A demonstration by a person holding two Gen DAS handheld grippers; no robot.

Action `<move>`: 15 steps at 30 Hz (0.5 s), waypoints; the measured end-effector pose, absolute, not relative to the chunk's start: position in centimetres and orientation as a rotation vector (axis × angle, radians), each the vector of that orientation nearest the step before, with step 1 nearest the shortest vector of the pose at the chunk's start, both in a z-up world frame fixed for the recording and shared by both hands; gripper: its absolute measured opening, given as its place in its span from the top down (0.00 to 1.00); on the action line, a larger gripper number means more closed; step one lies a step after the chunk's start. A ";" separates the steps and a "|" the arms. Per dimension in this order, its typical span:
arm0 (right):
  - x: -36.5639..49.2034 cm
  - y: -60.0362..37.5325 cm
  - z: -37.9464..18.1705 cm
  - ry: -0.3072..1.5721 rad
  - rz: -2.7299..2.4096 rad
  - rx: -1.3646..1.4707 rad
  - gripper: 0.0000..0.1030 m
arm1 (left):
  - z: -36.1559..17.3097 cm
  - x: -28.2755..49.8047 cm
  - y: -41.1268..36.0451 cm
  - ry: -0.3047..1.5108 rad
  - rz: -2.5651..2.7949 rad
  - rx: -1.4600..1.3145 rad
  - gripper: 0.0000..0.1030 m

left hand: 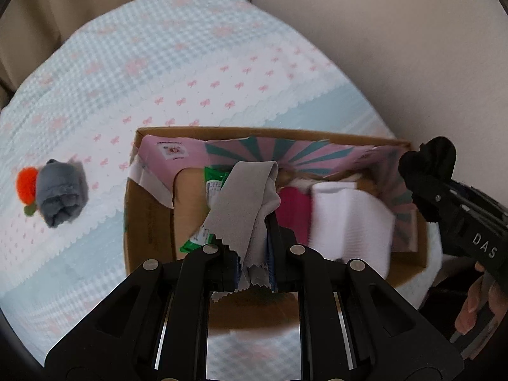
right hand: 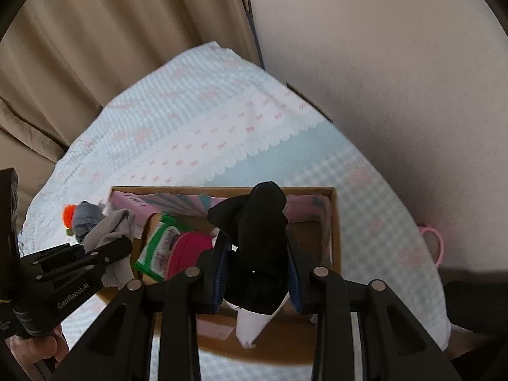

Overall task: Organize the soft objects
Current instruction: 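Carry cloth and black plush into the pink box and open both tools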

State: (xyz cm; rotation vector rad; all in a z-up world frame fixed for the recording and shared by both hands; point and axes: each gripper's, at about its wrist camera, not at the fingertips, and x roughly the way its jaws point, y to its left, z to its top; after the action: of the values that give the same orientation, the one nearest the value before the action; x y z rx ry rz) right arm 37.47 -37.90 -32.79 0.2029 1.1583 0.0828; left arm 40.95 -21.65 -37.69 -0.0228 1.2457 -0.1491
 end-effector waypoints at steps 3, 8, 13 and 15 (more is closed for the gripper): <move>38.0 -38.1 -34.2 1.187 0.078 0.230 0.72 | -38.6 41.4 -21.8 1.256 -0.148 -0.007 0.90; 38.7 -38.6 -35.4 1.232 0.079 0.289 0.66 | -37.9 41.4 -22.5 1.231 -0.161 0.049 0.72; 39.0 -38.8 -35.1 1.222 0.133 0.352 0.00 | -37.8 41.0 -22.4 1.246 -0.126 0.104 0.00; 38.8 -38.8 -35.0 1.226 0.128 0.354 0.00 | -38.1 40.9 -22.1 1.268 -0.128 0.098 0.00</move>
State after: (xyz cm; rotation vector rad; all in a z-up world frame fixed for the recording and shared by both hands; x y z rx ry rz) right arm 38.84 -38.81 -34.97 0.3538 1.2261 0.1284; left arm 40.92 -22.14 -38.14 0.0982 1.2684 -0.1281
